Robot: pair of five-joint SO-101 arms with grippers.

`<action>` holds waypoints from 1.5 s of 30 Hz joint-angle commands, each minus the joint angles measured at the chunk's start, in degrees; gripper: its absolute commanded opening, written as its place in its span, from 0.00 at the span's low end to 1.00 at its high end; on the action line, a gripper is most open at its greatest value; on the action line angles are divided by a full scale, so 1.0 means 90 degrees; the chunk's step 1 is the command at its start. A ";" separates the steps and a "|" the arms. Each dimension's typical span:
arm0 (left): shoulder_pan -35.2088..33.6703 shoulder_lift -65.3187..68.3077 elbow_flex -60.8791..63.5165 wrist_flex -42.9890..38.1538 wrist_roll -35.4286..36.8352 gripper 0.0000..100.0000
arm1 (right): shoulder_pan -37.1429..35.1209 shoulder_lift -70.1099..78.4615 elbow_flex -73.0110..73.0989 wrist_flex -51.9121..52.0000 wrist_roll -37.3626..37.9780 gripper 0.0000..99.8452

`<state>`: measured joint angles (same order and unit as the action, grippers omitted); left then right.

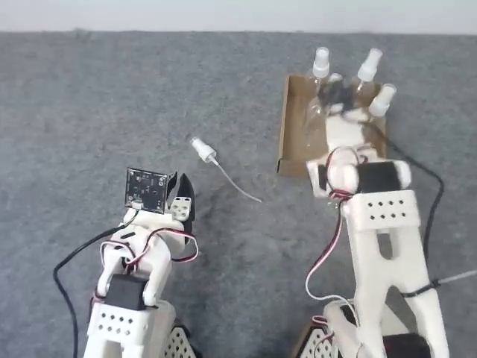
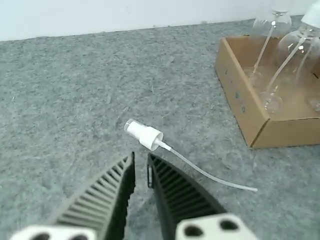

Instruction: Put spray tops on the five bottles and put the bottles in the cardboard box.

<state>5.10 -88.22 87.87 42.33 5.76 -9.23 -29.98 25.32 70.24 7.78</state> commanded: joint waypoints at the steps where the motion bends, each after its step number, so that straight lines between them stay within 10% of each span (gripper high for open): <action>1: -0.0010 -0.0127 -0.0083 -0.0195 -0.0039 0.04 | -0.0122 -0.0151 -0.0420 -0.0630 -0.0293 0.22; 9: -0.0010 -0.0127 0.0024 -0.0410 -0.0039 0.04 | -0.0435 -0.0161 0.1250 -0.3092 -0.0274 0.22; 29: -0.0020 -0.0127 0.0073 -0.0498 -0.0039 0.04 | 0.1031 -0.3678 0.4103 -0.4391 -0.0264 0.21; 45: -0.0020 -0.0127 0.0073 -0.0498 -0.0039 0.04 | 0.1363 -0.0855 0.4923 -0.8415 -0.0332 0.22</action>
<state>5.10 -88.22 89.19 39.52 5.76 4.22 -41.58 70.15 1.05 5.49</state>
